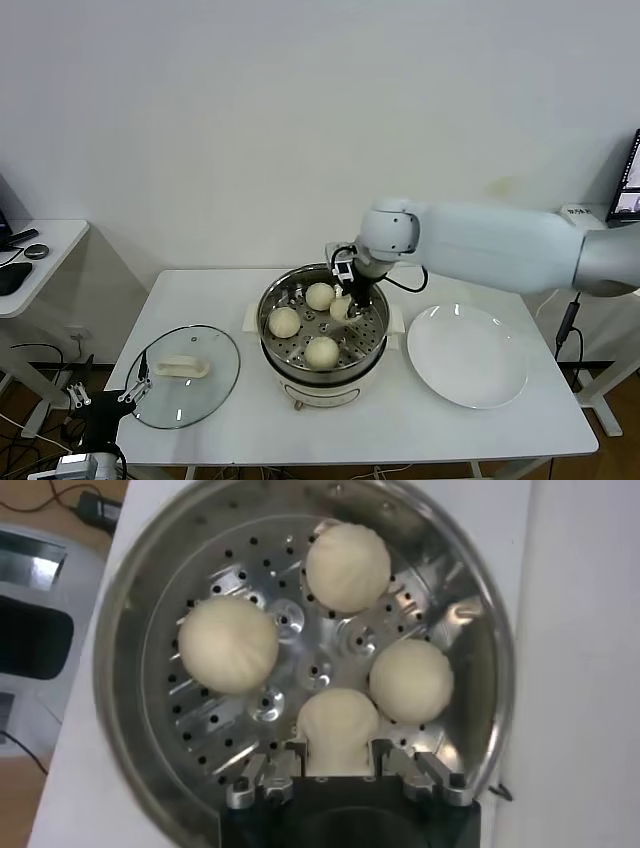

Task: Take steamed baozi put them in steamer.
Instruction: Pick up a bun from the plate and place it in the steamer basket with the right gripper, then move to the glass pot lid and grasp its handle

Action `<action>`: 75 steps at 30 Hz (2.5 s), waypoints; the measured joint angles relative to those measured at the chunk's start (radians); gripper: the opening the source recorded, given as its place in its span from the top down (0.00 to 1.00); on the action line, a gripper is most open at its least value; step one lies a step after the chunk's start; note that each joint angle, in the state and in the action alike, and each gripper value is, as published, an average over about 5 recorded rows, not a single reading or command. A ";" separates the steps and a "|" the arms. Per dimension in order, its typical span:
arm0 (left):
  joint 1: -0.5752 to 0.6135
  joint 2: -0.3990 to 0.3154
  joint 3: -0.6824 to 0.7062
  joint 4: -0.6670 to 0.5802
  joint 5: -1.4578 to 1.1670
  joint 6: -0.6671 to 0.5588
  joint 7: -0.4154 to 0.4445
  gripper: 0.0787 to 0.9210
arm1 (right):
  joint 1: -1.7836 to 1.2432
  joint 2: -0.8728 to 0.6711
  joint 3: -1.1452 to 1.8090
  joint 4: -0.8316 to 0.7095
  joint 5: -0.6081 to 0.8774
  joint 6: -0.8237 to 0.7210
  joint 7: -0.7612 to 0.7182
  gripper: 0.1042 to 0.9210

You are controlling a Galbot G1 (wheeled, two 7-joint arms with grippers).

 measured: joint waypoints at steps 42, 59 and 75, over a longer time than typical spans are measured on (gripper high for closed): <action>-0.008 -0.010 0.017 0.007 0.010 0.000 0.009 0.12 | -0.600 -0.464 0.711 0.346 -0.017 0.224 0.470 0.12; -0.001 0.028 0.049 0.039 0.143 0.035 -0.069 0.12 | -1.692 0.012 1.791 0.412 -0.459 0.719 0.612 0.12; -0.026 0.161 0.012 0.260 1.018 -0.078 -0.181 0.12 | -2.210 0.329 2.288 0.479 -0.483 0.871 0.673 0.12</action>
